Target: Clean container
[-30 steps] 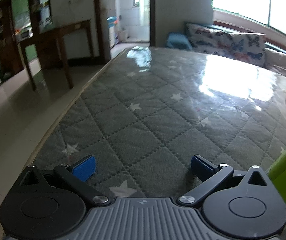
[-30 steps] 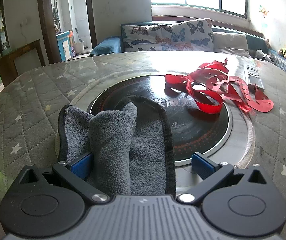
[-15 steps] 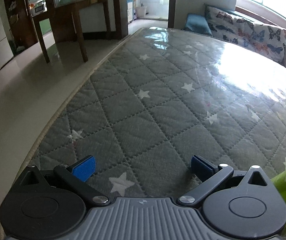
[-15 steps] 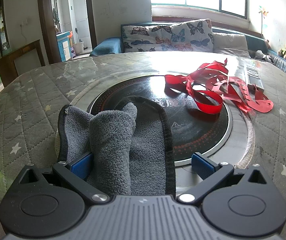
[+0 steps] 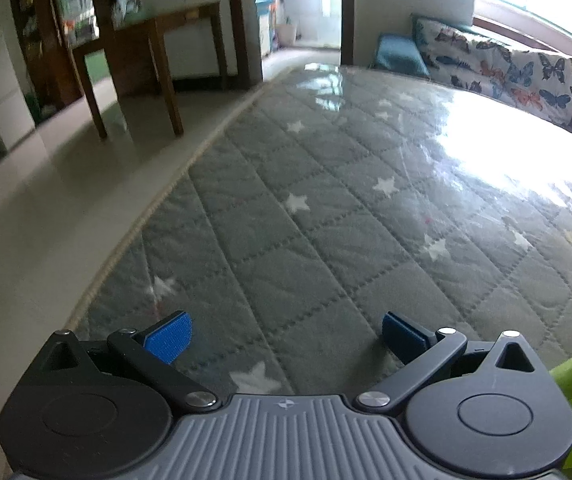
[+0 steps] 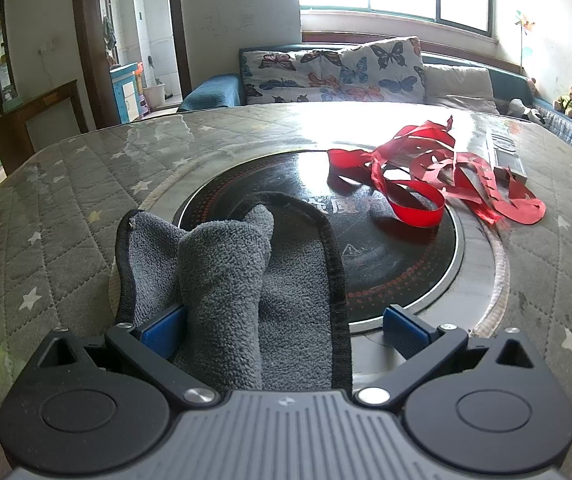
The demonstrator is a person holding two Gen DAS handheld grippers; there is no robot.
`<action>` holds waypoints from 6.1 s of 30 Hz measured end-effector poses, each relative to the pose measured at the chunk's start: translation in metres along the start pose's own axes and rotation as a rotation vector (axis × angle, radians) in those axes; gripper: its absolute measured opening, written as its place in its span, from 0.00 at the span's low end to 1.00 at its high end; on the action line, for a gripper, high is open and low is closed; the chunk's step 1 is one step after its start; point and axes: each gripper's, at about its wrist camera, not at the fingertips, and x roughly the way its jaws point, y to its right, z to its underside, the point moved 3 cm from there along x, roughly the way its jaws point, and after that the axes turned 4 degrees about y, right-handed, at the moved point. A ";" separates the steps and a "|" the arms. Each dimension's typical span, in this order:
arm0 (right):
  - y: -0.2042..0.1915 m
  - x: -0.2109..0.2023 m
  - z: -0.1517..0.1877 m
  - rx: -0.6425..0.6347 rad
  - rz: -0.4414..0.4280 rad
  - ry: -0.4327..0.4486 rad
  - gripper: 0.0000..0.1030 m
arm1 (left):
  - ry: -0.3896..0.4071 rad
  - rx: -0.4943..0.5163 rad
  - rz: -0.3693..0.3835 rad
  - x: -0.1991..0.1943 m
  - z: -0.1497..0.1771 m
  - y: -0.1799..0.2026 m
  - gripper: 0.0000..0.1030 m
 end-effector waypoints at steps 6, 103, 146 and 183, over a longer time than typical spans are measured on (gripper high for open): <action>-0.002 0.002 -0.005 0.017 0.019 -0.042 1.00 | 0.060 -0.017 0.038 0.007 0.000 -0.008 1.00; -0.005 -0.001 0.002 0.079 0.094 0.012 1.00 | 0.169 -0.031 0.029 0.003 0.011 -0.008 1.00; -0.007 -0.001 0.000 0.079 0.074 -0.007 1.00 | 0.169 -0.031 0.029 0.003 0.012 -0.007 1.00; -0.014 0.001 -0.008 0.078 0.084 -0.097 1.00 | 0.169 -0.030 0.029 0.002 0.012 -0.007 1.00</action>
